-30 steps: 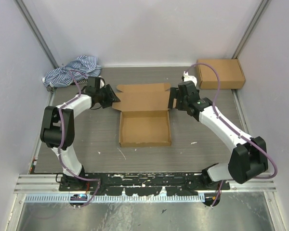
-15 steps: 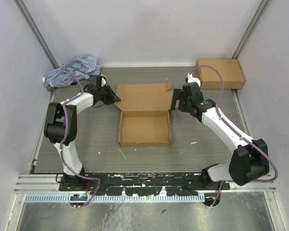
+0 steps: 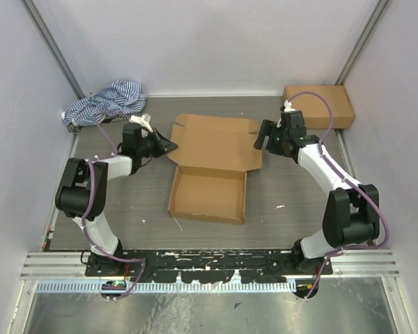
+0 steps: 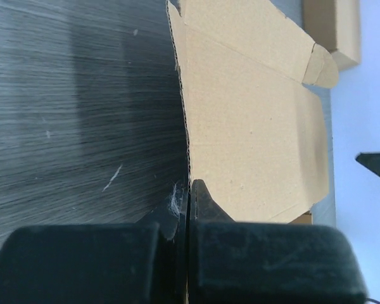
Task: Fold the paper box
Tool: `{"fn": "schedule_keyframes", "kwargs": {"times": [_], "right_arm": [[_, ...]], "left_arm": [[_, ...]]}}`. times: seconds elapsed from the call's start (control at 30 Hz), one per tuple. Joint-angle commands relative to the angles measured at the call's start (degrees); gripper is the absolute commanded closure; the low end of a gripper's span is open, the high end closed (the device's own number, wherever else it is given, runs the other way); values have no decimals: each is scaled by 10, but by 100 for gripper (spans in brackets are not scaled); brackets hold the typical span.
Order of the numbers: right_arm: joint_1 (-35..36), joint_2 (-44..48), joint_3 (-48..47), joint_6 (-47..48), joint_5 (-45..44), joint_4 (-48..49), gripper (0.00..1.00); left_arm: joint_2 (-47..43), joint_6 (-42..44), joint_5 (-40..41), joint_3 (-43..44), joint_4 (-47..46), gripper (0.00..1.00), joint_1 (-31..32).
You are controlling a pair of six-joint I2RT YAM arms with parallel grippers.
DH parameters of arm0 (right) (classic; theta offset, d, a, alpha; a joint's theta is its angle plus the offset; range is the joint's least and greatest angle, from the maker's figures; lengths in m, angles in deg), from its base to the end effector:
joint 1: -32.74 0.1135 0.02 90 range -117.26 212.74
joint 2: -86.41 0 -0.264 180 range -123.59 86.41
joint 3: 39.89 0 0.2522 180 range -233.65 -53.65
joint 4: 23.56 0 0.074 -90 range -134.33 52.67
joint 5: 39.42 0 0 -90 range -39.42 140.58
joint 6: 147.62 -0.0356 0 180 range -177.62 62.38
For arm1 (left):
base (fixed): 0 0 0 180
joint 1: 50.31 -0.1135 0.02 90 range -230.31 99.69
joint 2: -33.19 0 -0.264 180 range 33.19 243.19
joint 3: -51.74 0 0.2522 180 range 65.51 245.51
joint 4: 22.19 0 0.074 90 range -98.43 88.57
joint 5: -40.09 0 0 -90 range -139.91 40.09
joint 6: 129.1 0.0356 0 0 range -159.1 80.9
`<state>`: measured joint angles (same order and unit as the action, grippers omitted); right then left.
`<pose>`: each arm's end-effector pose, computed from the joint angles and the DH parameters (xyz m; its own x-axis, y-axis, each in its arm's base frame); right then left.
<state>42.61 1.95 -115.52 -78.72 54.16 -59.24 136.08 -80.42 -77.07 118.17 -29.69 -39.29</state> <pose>0.3167 0.0574 0.2608 -0.7217 0.2391 -0.6496 0.0481 0.9535 0.2976 0.3642 -0.0875 0.1698 -0.7281 -0.4567 -0.5112 0.1084 0.6597 -0.7437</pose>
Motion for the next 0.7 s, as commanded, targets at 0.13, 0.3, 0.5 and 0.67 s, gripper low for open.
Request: {"fn": "schedule_keyframes", "kwargs": {"times": [0.13, 0.3, 0.5, 0.67], "right_arm": [[-48, -40, -44, 21, 90, 69, 15], [-51, -80, -68, 43, 154, 70, 18], [-52, -108, -73, 51, 232, 109, 28], [-51, -104, -79, 58, 250, 111, 44]], "left_arm": [[-61, -11, -24, -116, -299, 100, 0], [-79, -22, -15, -168, -396, 100, 0], [-80, -31, -24, -188, -444, 100, 0], [-83, -28, -27, -190, -446, 100, 0]]}}
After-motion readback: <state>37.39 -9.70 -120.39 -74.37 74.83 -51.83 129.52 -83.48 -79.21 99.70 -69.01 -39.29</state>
